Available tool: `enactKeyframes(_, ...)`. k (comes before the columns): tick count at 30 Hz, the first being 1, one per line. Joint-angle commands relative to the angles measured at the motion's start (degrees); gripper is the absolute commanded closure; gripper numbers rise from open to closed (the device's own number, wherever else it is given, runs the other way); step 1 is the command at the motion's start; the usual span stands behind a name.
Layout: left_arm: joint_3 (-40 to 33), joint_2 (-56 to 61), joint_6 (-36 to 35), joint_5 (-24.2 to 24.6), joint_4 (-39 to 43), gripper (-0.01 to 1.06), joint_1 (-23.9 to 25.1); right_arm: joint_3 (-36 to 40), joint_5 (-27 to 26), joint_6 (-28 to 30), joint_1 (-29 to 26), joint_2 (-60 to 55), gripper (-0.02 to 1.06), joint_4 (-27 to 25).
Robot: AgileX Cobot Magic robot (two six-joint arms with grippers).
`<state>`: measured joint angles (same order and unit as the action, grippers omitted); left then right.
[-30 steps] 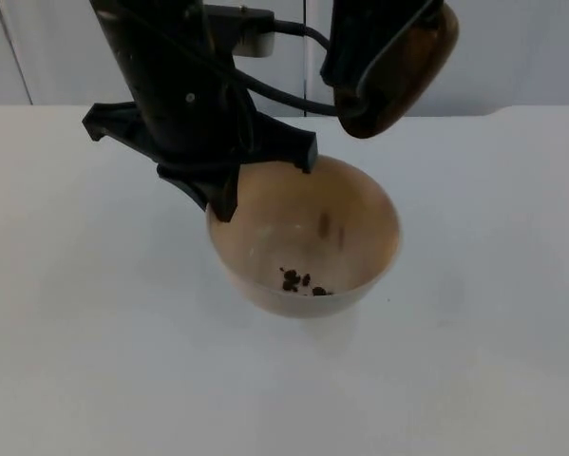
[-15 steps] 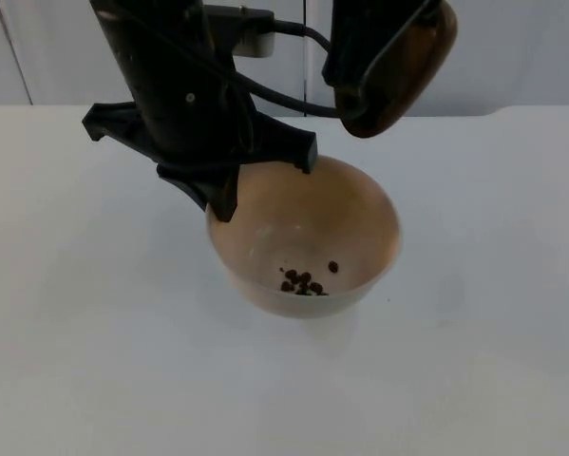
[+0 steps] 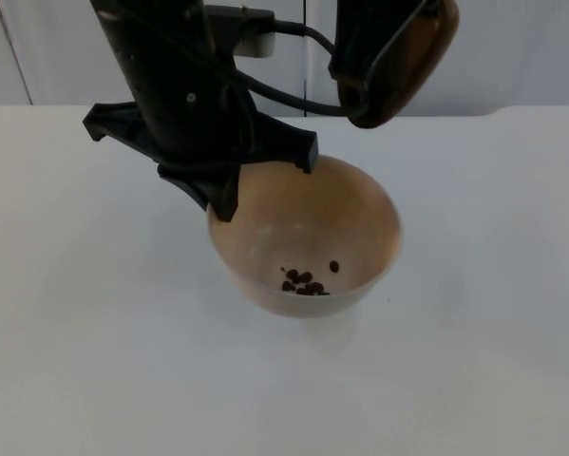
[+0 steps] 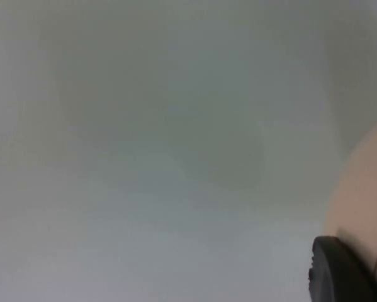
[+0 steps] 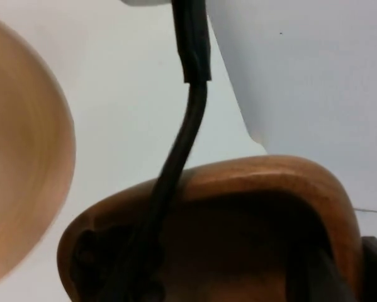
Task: Pick up the bowl with the left hand and pour the coffee beans from the cup into the bowl with the right hand.
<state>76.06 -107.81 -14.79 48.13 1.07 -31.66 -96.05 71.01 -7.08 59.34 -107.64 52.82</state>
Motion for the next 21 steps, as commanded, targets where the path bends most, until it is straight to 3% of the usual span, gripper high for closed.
enactKeyframes(1, 0.3, 0.2, -0.3, -0.7, -0.5, 1.05, -0.3, 2.0, -1.0, 0.0, -0.3, -0.1, 1.05, 1.3)
enactKeyframes(4, 0.3, 0.2, -0.3, -1.0, -0.5, 1.05, -0.3, 5.5, -1.0, -3.3, -0.3, -0.1, 1.05, 2.5)
enactKeyframes(21, 0.3, 0.2, -0.3, -1.0, -0.5, 1.05, -0.3, 5.9, -1.0, -6.2, -0.2, -0.1, 1.05, 7.8)
